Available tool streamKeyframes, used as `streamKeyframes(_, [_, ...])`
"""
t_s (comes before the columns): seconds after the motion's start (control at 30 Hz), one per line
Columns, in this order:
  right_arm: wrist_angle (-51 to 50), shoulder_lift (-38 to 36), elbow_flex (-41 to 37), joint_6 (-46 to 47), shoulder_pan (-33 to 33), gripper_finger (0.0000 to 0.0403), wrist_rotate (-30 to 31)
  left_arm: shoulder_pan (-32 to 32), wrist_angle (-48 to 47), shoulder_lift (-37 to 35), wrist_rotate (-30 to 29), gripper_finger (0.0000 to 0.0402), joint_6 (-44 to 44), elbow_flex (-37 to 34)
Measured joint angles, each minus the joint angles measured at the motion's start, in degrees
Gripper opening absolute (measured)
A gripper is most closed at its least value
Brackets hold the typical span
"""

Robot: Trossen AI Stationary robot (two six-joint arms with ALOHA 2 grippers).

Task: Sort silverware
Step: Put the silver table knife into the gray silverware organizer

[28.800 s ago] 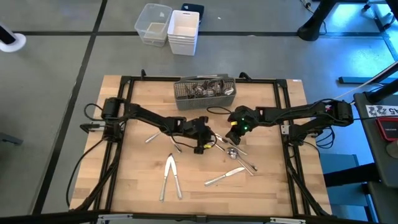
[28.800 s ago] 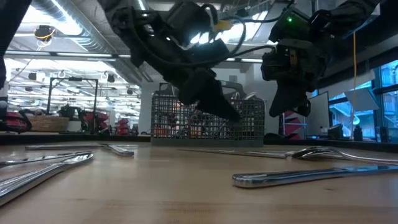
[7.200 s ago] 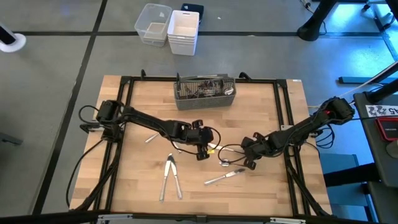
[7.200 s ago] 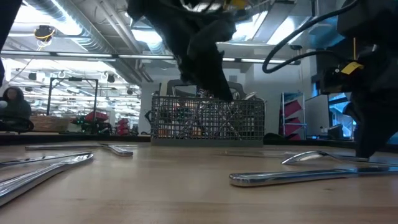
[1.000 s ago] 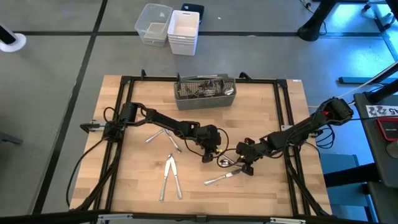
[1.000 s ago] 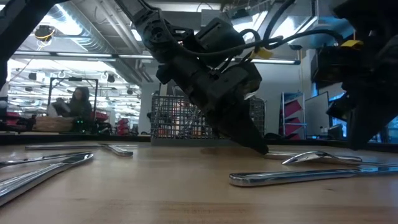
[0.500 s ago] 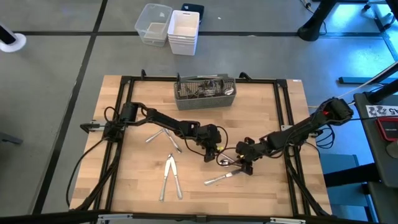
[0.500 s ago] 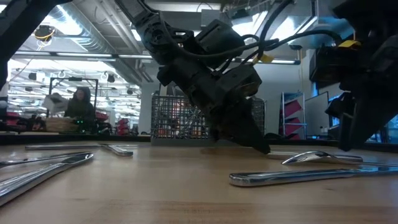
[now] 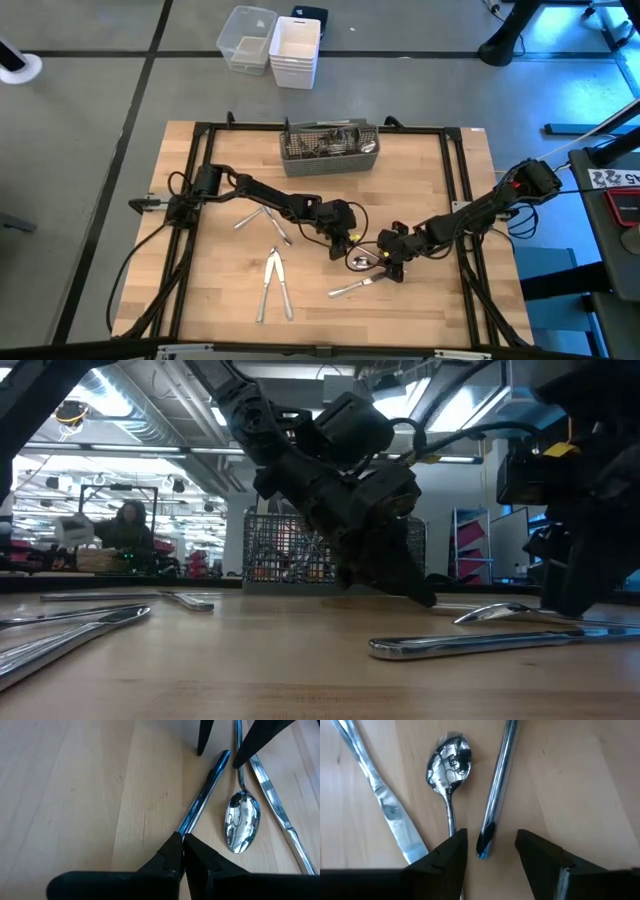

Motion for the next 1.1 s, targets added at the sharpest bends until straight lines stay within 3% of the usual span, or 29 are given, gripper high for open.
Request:
streamKeyframes(0.2, [-1.32,0.04,0.03,-0.02,0.02,0.0154,1.45,0.04,0.34,0.00,0.26,0.0005,-3.50,0.01])
streamKeyframes(0.67, [-3.27,0.09,-0.09,0.02,-0.09,0.0023,2.86,0.09,2.33,0.02,0.39,0.0006,-5.87,-0.07])
streamKeyframes(0.9, [-3.44,0.04,-0.12,0.33,-0.15,0.0012,2.29,-0.66,4.84,0.09,0.14,0.0006,6.95,-0.13])
streamKeyframes(1.1, [-3.29,0.07,-0.15,0.92,-0.15,0.0013,1.90,-1.25,4.37,0.09,-0.39,0.0006,11.56,-0.02])
